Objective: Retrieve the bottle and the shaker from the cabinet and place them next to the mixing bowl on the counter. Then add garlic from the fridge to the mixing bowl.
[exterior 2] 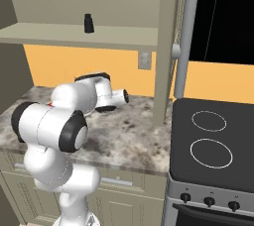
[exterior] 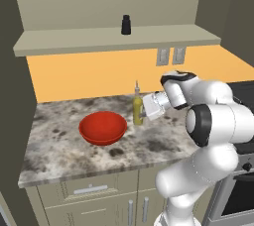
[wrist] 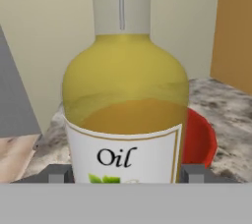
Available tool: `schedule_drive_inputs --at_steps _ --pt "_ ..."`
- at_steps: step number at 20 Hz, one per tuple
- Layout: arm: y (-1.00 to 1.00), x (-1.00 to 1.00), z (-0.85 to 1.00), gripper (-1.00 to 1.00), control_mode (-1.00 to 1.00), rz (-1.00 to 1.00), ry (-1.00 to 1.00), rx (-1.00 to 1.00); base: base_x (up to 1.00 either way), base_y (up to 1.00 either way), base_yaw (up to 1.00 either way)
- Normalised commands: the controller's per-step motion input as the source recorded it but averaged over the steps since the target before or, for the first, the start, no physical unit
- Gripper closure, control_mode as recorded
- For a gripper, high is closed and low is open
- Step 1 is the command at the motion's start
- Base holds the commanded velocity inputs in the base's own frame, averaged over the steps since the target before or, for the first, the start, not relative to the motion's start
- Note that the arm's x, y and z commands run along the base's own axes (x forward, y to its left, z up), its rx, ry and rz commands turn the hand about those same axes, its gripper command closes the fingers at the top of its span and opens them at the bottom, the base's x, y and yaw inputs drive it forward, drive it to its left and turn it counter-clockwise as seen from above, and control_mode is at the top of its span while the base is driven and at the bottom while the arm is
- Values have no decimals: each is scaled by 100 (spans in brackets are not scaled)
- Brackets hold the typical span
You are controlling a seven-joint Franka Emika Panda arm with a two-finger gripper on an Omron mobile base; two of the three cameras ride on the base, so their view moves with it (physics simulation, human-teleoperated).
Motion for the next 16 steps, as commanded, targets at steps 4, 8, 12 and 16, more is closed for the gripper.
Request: schedule_drive_inputs --at_steps 4,8,12,16 --pt "1 0 -51 100 -100 0 0 0 0 0 0" --pt "0 0 -36 100 -100 0 0 0 0 0 0" --pt "0 15 -14 100 -100 -1 0 0 0 0 0" --pt "0 32 0 100 -100 -2 0 5 0 0 0"
